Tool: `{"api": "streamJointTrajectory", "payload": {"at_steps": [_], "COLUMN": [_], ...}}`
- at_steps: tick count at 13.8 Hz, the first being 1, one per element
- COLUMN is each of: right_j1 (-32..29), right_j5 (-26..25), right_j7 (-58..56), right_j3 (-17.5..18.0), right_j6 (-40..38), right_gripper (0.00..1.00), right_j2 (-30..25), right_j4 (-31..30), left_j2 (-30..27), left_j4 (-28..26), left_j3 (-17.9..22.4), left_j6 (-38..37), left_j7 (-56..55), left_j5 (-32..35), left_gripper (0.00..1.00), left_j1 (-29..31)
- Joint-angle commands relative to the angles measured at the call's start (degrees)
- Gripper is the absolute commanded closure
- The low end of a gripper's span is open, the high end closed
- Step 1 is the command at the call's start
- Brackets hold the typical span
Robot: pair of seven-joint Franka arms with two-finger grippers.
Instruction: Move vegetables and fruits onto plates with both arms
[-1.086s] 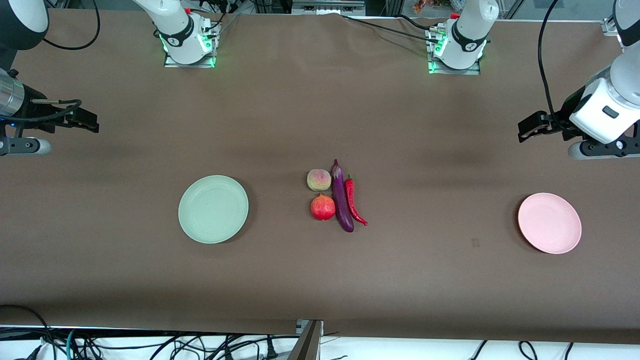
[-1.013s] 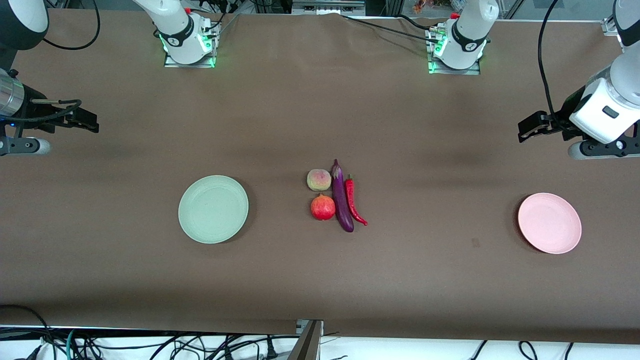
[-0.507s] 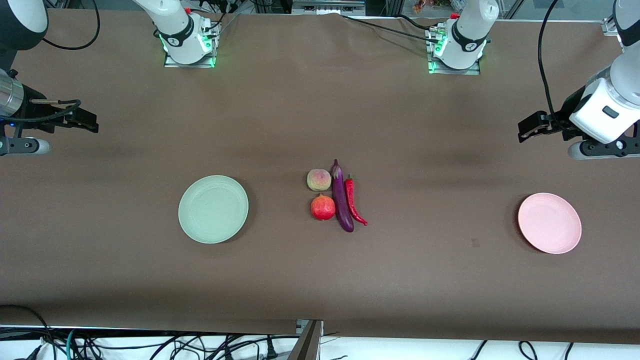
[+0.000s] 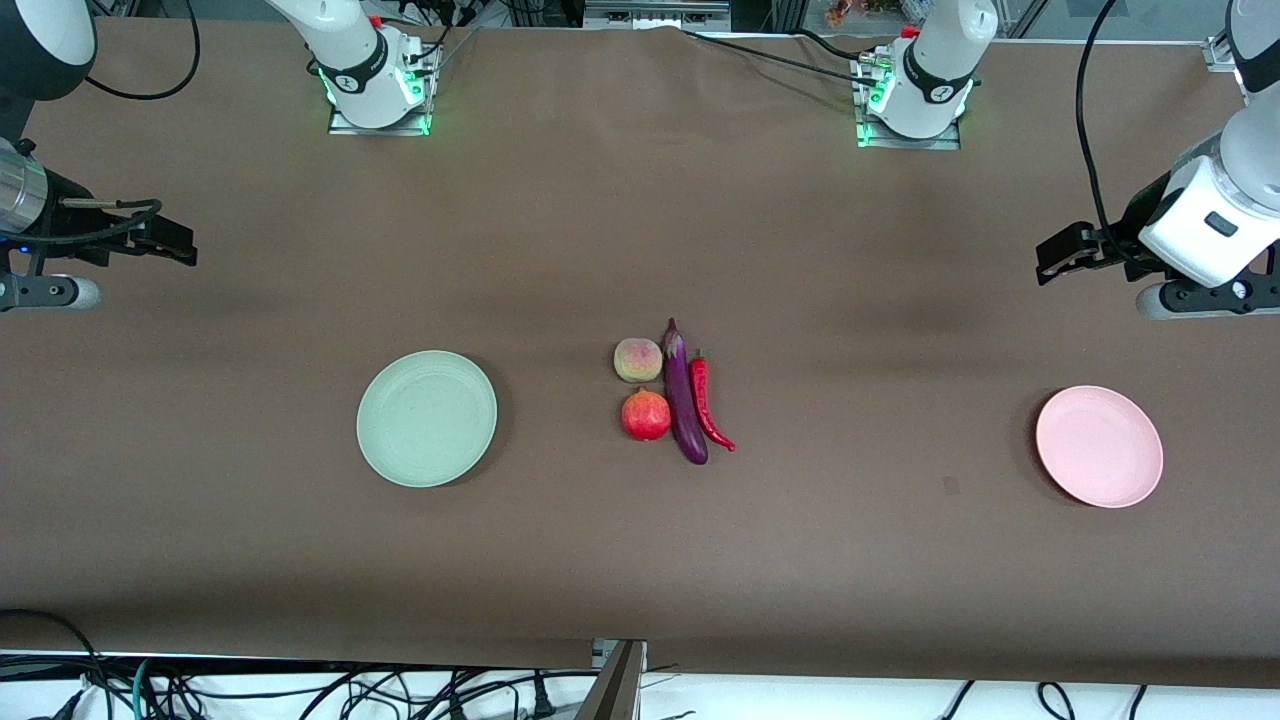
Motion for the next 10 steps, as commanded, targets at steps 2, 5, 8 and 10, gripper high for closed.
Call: {"api": "streamJointTrajectory", "payload": {"at_steps": [2, 5, 8, 10], "right_j1": [0.05, 0.05, -0.04, -0.04], "right_j5": [-0.01, -0.01, -0.01, -0.01], "right_j7": [0.56, 0.21, -0.05, -0.05], "right_j3": [0.08, 0.08, 0.08, 0.08], "right_j6": [-0.21, -0.21, -0.21, -0.21], "right_gripper": [0.00, 0.00, 0.00, 0.00], "right_j2": [0.67, 0.67, 0.67, 0.67], "right_j4": [1.03, 1.03, 1.03, 1.03], "left_j2": [-0.15, -0.15, -0.15, -0.15], "left_j4": [0.82, 0.82, 0.82, 0.82], "left_j3": [-0.17, -0.17, -0.17, -0.17], "left_j6": [-0.78, -0.78, -0.78, -0.78], "left_j7": [0.93, 0.93, 0.93, 1.02], "left_j5": [0.39, 0.39, 0.39, 0.39], "left_gripper": [0.00, 0.00, 0.00, 0.00], "left_j1": [0.24, 0.24, 0.24, 0.24]}}
